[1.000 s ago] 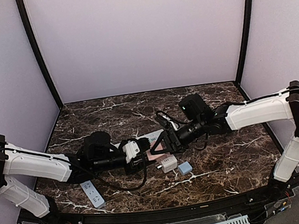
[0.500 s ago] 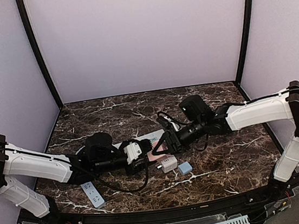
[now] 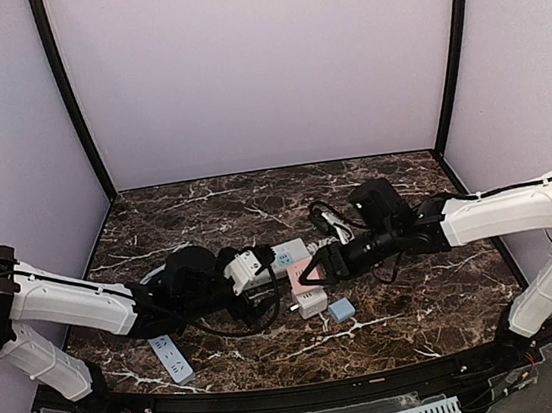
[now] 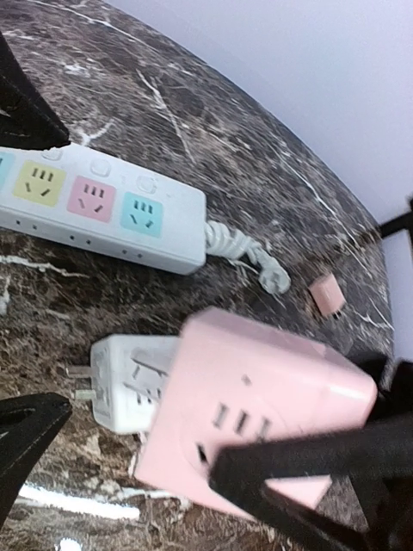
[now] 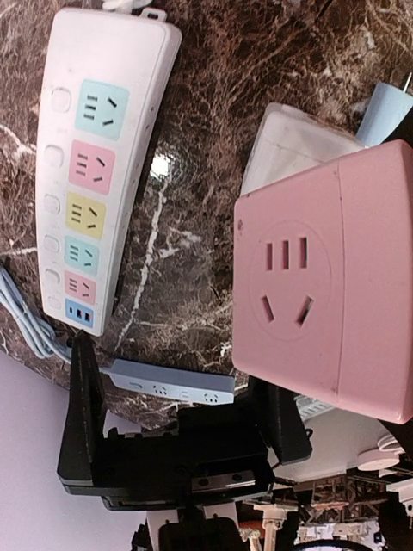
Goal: Insert the plug
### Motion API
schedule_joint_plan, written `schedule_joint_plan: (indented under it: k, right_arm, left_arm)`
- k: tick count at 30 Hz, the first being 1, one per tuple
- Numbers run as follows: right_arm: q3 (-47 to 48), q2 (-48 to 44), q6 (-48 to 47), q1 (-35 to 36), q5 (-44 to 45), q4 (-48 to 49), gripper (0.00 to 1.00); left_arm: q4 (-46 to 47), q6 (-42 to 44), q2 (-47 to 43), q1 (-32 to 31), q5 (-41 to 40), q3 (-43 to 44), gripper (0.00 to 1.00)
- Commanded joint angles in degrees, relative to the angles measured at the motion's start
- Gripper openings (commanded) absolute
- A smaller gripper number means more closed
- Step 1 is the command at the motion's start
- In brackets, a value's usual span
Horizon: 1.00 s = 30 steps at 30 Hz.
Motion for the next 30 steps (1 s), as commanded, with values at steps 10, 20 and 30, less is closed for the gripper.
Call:
schedule_joint_plan:
  k: [10, 20, 30]
  right_arm:
    - [-3.93, -9.45, -3.62, 0.43, 15.78, -7.34, 0.28]
    - [-6.09, -18.1, -9.39, 0.41, 24.17, -7.72, 0.26]
    - [-6.07, -21.51, -9.41, 0.41, 24.5, -8.18, 0.26]
  left_arm:
    - [-23.21, -9.3, 8.58, 6.88, -9.27, 15.77, 0.99]
    - [-34.5, -1.58, 22.0, 13.86, 6.81, 30.76, 0.99]
    - [-41.43, 9.76, 27.41, 16.52, 14.26, 38.57, 0.99]
